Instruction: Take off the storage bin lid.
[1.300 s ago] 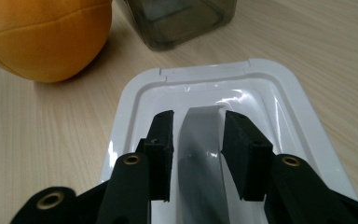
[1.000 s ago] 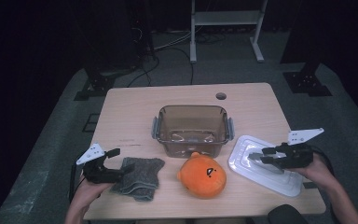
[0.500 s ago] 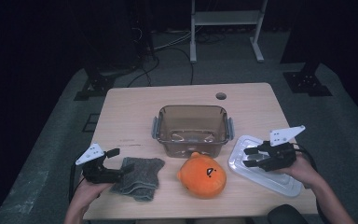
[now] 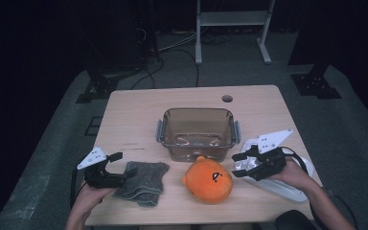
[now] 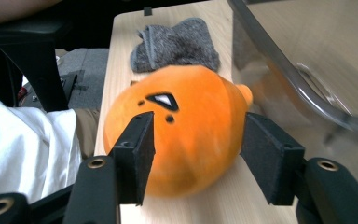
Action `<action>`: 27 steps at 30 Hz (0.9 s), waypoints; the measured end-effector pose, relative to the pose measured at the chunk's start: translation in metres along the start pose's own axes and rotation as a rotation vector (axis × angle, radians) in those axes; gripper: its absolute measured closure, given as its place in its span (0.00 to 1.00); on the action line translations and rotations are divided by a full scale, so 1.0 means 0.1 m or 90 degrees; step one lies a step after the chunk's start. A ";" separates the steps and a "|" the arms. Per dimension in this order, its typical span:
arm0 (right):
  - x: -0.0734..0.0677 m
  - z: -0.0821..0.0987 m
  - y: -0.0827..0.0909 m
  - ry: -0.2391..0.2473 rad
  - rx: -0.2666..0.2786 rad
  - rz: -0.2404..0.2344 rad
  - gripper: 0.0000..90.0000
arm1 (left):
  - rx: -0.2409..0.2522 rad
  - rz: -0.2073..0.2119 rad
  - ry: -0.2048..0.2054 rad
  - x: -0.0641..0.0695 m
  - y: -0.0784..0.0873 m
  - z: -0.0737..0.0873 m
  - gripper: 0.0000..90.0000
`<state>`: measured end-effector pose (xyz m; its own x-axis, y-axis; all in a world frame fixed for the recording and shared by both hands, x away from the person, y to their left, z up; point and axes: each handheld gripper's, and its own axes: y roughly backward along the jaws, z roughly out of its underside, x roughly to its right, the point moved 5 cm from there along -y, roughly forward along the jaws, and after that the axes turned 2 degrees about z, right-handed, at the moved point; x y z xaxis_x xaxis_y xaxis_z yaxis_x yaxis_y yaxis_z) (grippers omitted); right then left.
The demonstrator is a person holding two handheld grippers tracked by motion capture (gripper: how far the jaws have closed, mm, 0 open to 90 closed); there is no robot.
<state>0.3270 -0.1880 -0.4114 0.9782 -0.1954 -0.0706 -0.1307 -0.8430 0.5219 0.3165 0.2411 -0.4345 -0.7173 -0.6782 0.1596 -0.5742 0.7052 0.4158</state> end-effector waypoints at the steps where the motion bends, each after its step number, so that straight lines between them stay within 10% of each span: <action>1: -0.02 -0.03 -0.03 0.002 0.000 -0.007 0.47 | 0.000 0.000 0.000 0.00 0.00 0.00 0.08; 27: -0.17 -0.35 -0.71 0.056 -0.034 -0.067 0.46 | 0.007 0.001 0.005 -0.01 0.01 0.00 0.08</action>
<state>0.3253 -0.1072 -0.4175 0.9967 -0.0603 -0.0536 -0.0200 -0.8284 0.5598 0.3166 0.2430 -0.4340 -0.7146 -0.6792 0.1677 -0.5775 0.7080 0.4065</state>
